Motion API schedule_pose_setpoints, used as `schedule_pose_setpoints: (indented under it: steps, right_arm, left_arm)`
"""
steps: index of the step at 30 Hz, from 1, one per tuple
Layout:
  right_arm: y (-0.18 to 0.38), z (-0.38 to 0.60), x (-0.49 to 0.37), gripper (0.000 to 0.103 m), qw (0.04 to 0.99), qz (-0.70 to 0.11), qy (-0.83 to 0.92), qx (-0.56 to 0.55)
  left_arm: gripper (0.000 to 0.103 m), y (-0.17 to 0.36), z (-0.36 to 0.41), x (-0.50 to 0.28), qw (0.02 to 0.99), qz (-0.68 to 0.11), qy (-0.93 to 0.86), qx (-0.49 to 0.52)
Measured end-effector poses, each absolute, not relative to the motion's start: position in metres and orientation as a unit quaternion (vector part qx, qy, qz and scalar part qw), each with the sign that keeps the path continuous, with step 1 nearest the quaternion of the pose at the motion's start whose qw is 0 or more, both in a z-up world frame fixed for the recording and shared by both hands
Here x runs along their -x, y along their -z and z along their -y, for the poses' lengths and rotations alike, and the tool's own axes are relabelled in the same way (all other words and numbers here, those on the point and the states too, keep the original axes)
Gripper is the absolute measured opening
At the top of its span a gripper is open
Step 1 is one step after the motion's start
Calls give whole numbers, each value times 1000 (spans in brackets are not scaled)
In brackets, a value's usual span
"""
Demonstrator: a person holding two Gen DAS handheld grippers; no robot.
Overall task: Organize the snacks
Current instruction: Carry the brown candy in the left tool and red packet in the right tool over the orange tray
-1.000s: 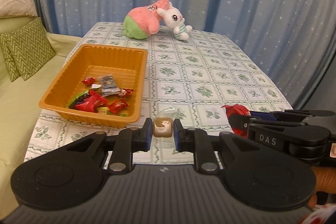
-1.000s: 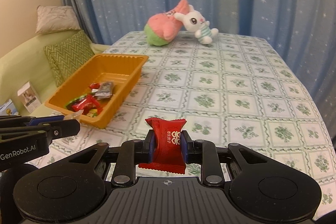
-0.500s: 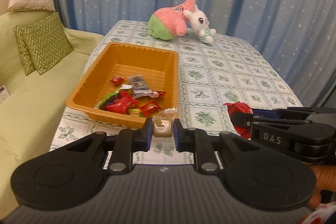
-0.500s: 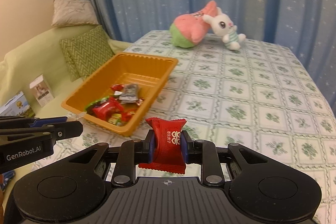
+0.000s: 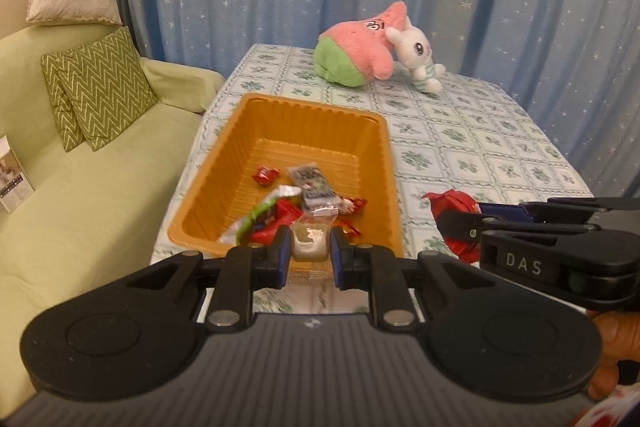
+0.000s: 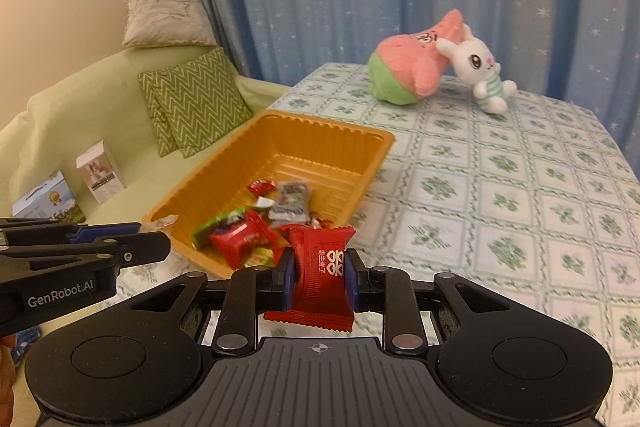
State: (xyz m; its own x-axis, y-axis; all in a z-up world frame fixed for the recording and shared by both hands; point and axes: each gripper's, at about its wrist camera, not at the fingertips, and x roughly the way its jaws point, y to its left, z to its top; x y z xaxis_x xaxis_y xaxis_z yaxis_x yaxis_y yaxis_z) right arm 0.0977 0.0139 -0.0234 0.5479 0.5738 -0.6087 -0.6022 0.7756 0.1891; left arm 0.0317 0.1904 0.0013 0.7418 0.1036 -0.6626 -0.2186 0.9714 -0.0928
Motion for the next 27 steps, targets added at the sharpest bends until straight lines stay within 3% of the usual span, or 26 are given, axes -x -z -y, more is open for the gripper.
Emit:
schedule_pose_setpoints:
  steps: [27]
  right_arm:
    - [49,-69,-168,26,867,-370,-335,5]
  left_arm:
    - [19,45,-252,-125,916,-386,-81,69]
